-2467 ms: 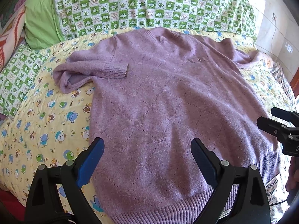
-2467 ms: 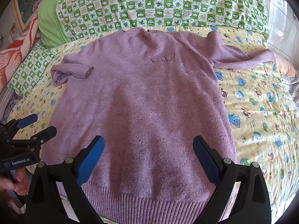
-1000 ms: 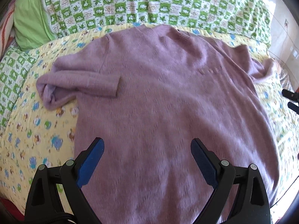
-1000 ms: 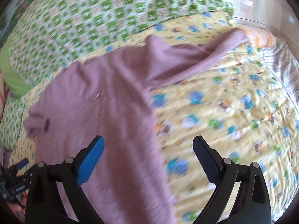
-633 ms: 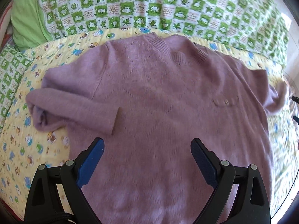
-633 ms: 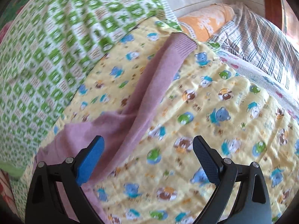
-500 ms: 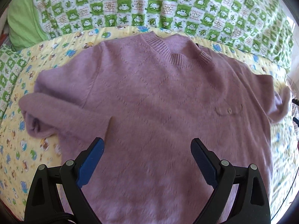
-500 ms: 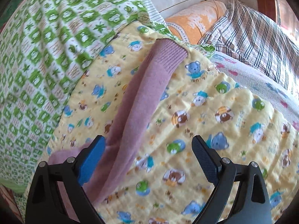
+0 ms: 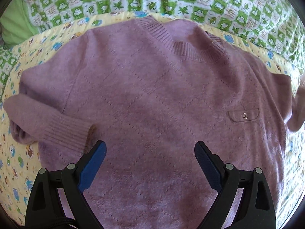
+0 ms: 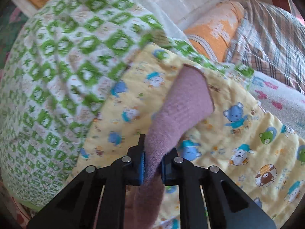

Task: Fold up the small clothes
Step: 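Grasp the sweater sleeve cuff with the right gripper, then fold the sleeve across the body with the right gripper while the left gripper grasps the other cuff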

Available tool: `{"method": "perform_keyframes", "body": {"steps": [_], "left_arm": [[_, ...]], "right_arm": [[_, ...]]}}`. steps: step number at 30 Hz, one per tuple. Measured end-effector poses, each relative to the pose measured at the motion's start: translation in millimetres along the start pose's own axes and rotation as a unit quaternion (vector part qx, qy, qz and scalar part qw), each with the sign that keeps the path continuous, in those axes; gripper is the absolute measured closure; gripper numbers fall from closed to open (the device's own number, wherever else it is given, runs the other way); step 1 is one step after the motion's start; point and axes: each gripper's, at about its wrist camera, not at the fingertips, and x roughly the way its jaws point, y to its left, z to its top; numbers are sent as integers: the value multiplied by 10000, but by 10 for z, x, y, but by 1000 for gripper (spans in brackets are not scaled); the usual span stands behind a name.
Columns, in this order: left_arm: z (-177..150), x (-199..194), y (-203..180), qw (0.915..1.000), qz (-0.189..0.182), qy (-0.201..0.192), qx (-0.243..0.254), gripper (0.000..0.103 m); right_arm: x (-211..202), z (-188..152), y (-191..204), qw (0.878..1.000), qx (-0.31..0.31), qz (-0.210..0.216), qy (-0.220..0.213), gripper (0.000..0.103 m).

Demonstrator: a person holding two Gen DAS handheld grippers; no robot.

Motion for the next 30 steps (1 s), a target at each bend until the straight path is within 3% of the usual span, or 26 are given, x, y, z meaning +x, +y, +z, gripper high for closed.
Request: {"method": "perform_keyframes", "body": {"steps": [4, 8, 10, 15, 20, 22, 24, 25, 26, 28, 30], "left_arm": [[-86, -148, 229, 9998, -30, -90, -184, 9], [-225, -279, 529, 9991, -36, -77, -415, 9], [-327, -349, 719, 9983, -28, -43, -584, 9], [-509, -471, 1064, 9953, -126, -19, -963, 9], [-565, -511, 1142, 9945, -344, -15, -993, 9], [-542, -480, 1119, 9940, -488, 33, -980, 9], [-509, -435, 1083, 9931, -661, 118, -966, 9], [-478, -394, 1020, 9920, -786, 189, -967, 9], [-452, -359, 965, 9908, -908, 255, -967, 9], [-401, -276, 825, 9883, -1127, 397, -946, 9], [-337, -175, 644, 9856, -1299, 547, -936, 9]], "right_arm": [[-334, -271, 845, 9917, -753, 1044, 57, 89], [-491, -936, 1826, 9613, -1643, 2139, 568, 89], [-469, -1363, 2258, 9418, -2133, 2448, 872, 89], [-147, -2554, 2940, 8969, -3073, 2645, 1765, 89], [164, -3421, 3120, 8609, -3620, 2527, 2530, 89], [225, -3632, 3113, 8443, -3606, 2622, 2974, 84], [281, -3761, 3122, 8292, -3532, 2607, 3459, 60], [269, -3763, 3093, 8269, -3435, 2641, 3585, 44], [222, -3718, 3026, 8270, -3306, 2767, 3608, 38], [115, -3567, 2932, 8331, -3188, 2901, 3466, 36], [-5, -3391, 2780, 8483, -3069, 2865, 3226, 36]]}}
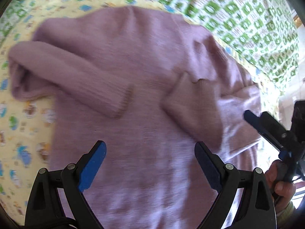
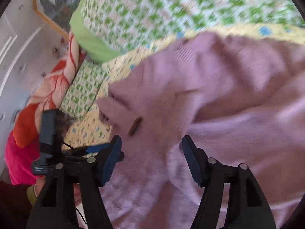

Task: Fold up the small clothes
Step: 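Fold the sleeve across the body with the right gripper while the left gripper grasps the other cuff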

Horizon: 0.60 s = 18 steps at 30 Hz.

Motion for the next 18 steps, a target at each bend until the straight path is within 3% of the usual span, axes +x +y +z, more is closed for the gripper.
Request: {"method": "perform_keyframes", "body": {"steps": [6, 8, 11, 13, 14, 15, 18], "left_arm": [[156, 334, -619, 9996, 17, 221, 146, 8], [230, 483, -865, 9988, 326, 296, 217, 8], [319, 764, -1111, 9915, 1163, 422, 406, 13], [346, 935, -1135, 9893, 1254, 541, 511, 71], [357, 951, -1113, 9902, 1172, 590, 483, 74], [371, 888, -1085, 9927, 1010, 476, 449, 86], [383, 389, -991, 9980, 160, -424, 440, 87]], "right_arm": [[-713, -100, -389, 9925, 618, -662, -815, 36], [-912, -163, -537, 9881, 853, -816, -986, 36], [-1056, -231, -685, 9829, 1119, -962, -1098, 36], [-1106, -271, -739, 9801, 1226, -1063, -1142, 36], [-1136, -289, -758, 9788, 1280, -1092, -1171, 36], [-1168, -306, -770, 9777, 1315, -1109, -1208, 36], [-1258, -324, -760, 9756, 1293, -1152, -1348, 36]]}}
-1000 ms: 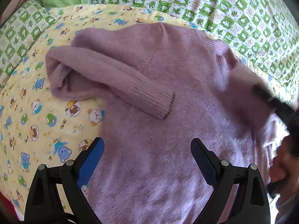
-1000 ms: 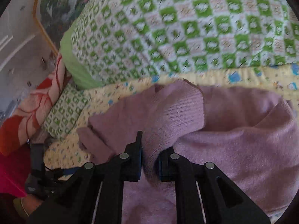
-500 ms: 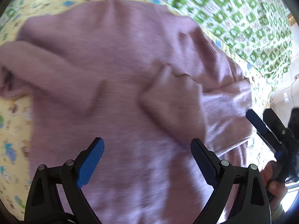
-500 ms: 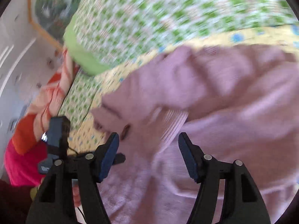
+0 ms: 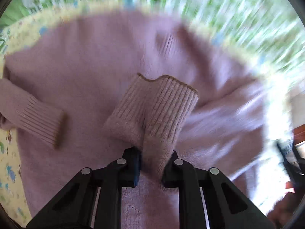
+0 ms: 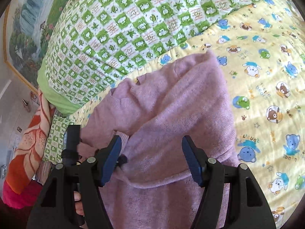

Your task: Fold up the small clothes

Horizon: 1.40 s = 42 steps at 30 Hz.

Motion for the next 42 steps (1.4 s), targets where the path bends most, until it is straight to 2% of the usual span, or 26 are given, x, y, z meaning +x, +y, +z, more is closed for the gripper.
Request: {"method": "perform_keyframes", "body": {"steps": [1, 2, 3, 4, 7, 9, 11, 13, 15, 17, 19, 22, 26, 28, 30, 31, 33, 36, 39, 42], "left_arm": [[-20, -212, 50, 9982, -387, -457, 69, 87], [-57, -340, 98, 9957, -569, -720, 147, 86], [-107, -414, 168, 9938, -627, -900, 202, 78], [-161, -394, 264, 9939, -599, -909, 162, 70], [-302, -38, 645, 9979, -363, -337, -427, 66], [-371, 158, 856, 9956, -301, -63, -883, 64], [-390, 186, 954, 9930, -513, -110, -1059, 58], [-378, 199, 908, 9919, -669, -89, -1077, 41], [-328, 256, 829, 9926, -628, -49, -1036, 39], [-310, 253, 772, 9922, -618, -123, -1079, 46], [-273, 165, 679, 9913, -756, -208, -1060, 88], [-281, -10, 667, 9945, -736, -370, -642, 96], [-165, -184, 465, 9942, -858, -625, -189, 97], [-68, -310, 403, 9926, -902, -812, 28, 97], [78, -483, 339, 9893, -945, -1093, 191, 97], [133, -583, 359, 9872, -976, -1238, 239, 97], [255, -765, 379, 9815, -1068, -1556, 328, 98], [253, -745, 565, 9822, -1018, -1547, 316, 98], [121, -426, 711, 9894, -874, -1160, 65, 98], [-71, -202, 867, 9939, -658, -886, -59, 98]], "right_arm": [[-29, 8, 3, 10000, -24, -20, -51, 36], [-49, 9, 14, 9999, -38, -38, -97, 36], [-59, 11, 21, 9999, -33, -47, -127, 36], [-62, 9, 19, 9999, -19, -59, -137, 36], [-23, -27, 7, 9999, -14, -138, -76, 36], [27, -64, -11, 9999, 32, -168, 16, 36], [60, -84, -18, 9997, 61, -215, 57, 36], [65, -78, -18, 9997, 34, -233, 43, 36], [62, -51, -29, 9996, -39, -295, 8, 36], [60, 5, -66, 9991, -94, -414, -42, 36], [56, 91, -127, 9983, -113, -551, -123, 36], [97, 285, -267, 9949, -170, -955, -259, 36], [381, 581, -541, 9892, -127, -1453, -111, 36], [558, 667, -648, 9888, -105, -1486, 68, 37], [702, 727, -685, 9895, -93, -1414, 282, 70], [717, 767, -662, 9899, -149, -1371, 336, 94], [519, 869, -578, 9907, -204, -1343, -79, 94], [208, 976, -586, 9877, -33, -1412, -672, 100], [251, 1006, -730, 9877, 100, -1483, -485, 101], [378, 934, -837, 9904, 466, -1294, -127, 100]]}}
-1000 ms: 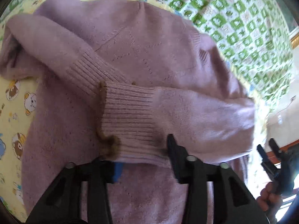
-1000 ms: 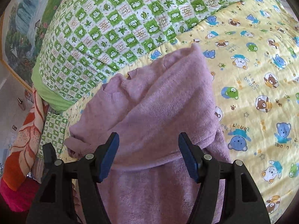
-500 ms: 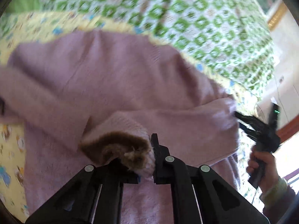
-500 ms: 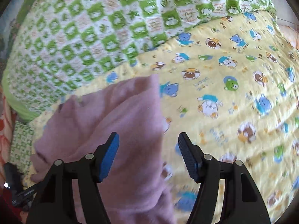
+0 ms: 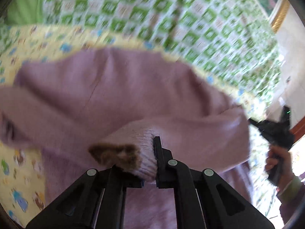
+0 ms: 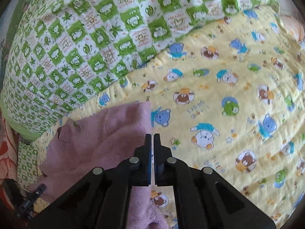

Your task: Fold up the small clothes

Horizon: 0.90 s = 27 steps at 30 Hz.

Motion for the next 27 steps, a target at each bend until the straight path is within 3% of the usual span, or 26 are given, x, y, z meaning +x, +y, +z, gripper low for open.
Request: {"method": "perform_keyframes", "body": {"steps": [1, 3, 4, 5, 6, 7, 8, 9, 10, 15, 20, 22, 24, 26, 27], "left_arm": [[-57, 33, 45, 10000, 44, 66, -28, 98], [-131, 70, 103, 9998, 107, 136, -46, 98], [-152, 64, 121, 9998, 132, 138, -33, 98], [-155, 65, 137, 9998, 164, 128, -16, 98], [-147, 60, 151, 9997, 206, 112, 4, 98], [-148, 49, 149, 9997, 209, 102, 5, 98], [-135, 34, 150, 9998, 194, 88, -5, 98], [-112, 22, 145, 9998, 173, 72, -10, 98], [-76, -13, 89, 9999, 130, 15, 10, 98], [-1, 6, -198, 9992, 2, -114, 394, 98], [-99, 265, -132, 9987, 244, 268, 351, 97], [-118, 251, -65, 9987, 208, 400, 226, 91], [-126, 138, -5, 9991, 183, 359, 148, 86], [-137, -14, 97, 9991, 185, 368, -39, 70], [-145, -103, 165, 9992, 165, 333, -168, 61]], "right_arm": [[10, -37, 24, 10000, 52, 72, 34, 99], [2, -115, 92, 9997, -2, 249, 33, 84], [28, -151, 146, 9997, -101, 228, 58, 52], [71, -172, 202, 9997, -210, 100, 117, 27], [117, -194, 257, 9993, -333, -35, 138, 29], [167, -211, 299, 9988, -456, -80, 155, 37], [219, -221, 315, 9985, -489, 18, 229, 77], [275, -218, 327, 9980, -488, 108, 380, 94], [291, -204, 341, 9977, -520, 59, 437, 94], [-112, 55, 413, 9956, -839, -306, -281, 95], [216, 60, 315, 9924, -976, -714, 216, 95], [331, -18, 306, 9899, -1011, -917, 384, 92], [264, -47, 301, 9900, -944, -1006, 283, 80], [129, -64, 335, 9909, -818, -1065, 87, 51], [35, -81, 368, 9920, -783, -988, -67, 47]]}}
